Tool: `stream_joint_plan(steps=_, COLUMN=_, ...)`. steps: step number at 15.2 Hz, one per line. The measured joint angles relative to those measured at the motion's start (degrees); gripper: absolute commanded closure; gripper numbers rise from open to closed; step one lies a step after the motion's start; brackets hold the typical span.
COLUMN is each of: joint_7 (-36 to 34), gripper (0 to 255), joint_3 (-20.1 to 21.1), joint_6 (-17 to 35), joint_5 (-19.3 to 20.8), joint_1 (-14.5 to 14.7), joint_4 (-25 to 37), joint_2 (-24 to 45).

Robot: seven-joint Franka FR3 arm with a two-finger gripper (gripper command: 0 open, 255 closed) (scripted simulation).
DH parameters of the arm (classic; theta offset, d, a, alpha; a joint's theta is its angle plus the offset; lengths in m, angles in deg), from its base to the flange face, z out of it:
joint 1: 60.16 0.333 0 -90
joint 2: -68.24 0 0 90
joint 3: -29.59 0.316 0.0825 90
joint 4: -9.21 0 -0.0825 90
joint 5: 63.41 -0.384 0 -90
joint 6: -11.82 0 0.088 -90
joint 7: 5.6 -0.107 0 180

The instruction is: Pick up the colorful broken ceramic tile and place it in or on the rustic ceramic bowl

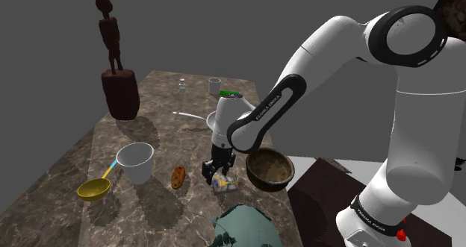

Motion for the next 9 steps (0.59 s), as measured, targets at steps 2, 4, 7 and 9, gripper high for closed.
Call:
stream_joint_plan(steps=2, joint_7=0.0, gripper=255, joint_3=0.0, joint_6=0.0, joint_5=0.0, joint_1=0.0, joint_4=0.0, joint_2=0.0)
stream_joint_plan(steps=4, joint_7=0.0, gripper=255, joint_3=0.0, joint_6=0.0, joint_5=0.0, joint_1=0.0, joint_4=0.0, joint_2=0.0)
stream_joint_plan(steps=7, joint_7=0.0, gripper=255, joint_3=0.0, joint_6=0.0, joint_5=0.0, joint_1=0.0, joint_4=0.0, joint_2=0.0)
stream_joint_plan(steps=9, joint_7=0.3, gripper=255, joint_3=0.5, joint_6=-0.7, joint_5=-0.6, joint_1=-0.4, joint_4=-0.3, joint_2=-1.0)
